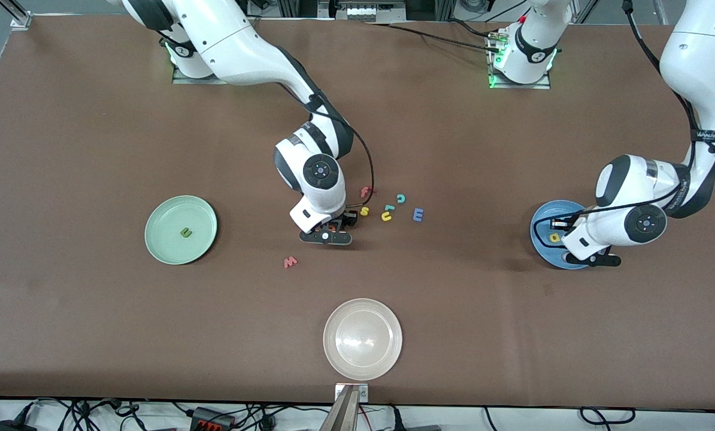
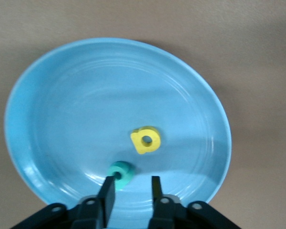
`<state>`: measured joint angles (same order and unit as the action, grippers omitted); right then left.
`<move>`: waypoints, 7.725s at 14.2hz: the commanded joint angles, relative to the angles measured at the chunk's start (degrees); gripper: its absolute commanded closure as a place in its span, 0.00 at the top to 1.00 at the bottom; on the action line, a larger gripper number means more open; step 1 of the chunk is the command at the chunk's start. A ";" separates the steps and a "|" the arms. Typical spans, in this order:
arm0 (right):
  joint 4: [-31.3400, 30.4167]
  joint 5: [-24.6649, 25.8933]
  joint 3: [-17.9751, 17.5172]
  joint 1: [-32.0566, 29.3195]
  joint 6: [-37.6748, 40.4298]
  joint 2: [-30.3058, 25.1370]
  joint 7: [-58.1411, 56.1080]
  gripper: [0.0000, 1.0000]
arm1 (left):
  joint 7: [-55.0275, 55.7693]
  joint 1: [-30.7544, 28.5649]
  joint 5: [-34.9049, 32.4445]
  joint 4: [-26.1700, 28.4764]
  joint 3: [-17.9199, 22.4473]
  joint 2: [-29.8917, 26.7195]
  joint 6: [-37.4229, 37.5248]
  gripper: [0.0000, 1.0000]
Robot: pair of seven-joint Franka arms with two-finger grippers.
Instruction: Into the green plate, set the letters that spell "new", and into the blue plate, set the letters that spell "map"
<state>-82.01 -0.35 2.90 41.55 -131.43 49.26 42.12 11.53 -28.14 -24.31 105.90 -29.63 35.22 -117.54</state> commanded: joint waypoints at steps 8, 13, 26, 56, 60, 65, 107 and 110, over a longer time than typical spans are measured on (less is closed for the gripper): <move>1.77 0.08 0.35 -0.15 -0.76 1.10 0.24 0.59 | 20.63 2.37 -0.39 -0.96 -19.58 0.63 4.34 1.00; 1.77 0.26 0.44 -0.33 -1.98 1.72 0.24 0.56 | 20.03 8.36 -1.18 2.55 -19.33 3.00 -13.02 1.00; 1.59 -0.18 0.70 -1.37 1.86 -1.26 0.15 0.14 | 29.86 24.44 -6.54 3.00 -7.29 7.05 -23.26 1.00; -13.28 2.98 2.30 -21.08 11.63 -15.33 -34.53 1.00 | -8.98 -6.49 -12.61 3.53 -12.56 0.81 -1.48 1.00; -6.61 2.20 -2.37 -16.42 10.93 -12.18 -36.68 1.00 | -8.72 -6.49 -11.64 -0.84 -17.37 0.37 5.71 1.00; -2.46 0.17 -2.11 -15.70 9.98 -8.74 -20.32 0.95 | -9.24 -5.70 -7.08 -14.65 -22.57 0.55 23.57 1.00; 4.05 6.94 -2.64 -13.42 -0.67 2.60 -118.24 0.86 | -13.81 29.37 25.71 -6.84 30.33 -35.84 21.13 1.00; 4.05 6.76 -2.64 -13.42 -1.46 2.69 -117.80 0.78 | -13.81 28.58 25.80 -6.93 30.24 -35.75 21.13 1.00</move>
<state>-79.43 5.83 0.60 28.52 -132.33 50.96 -75.34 -0.82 1.95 0.75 100.61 1.29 -1.23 -97.76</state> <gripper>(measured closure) 0.167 0.000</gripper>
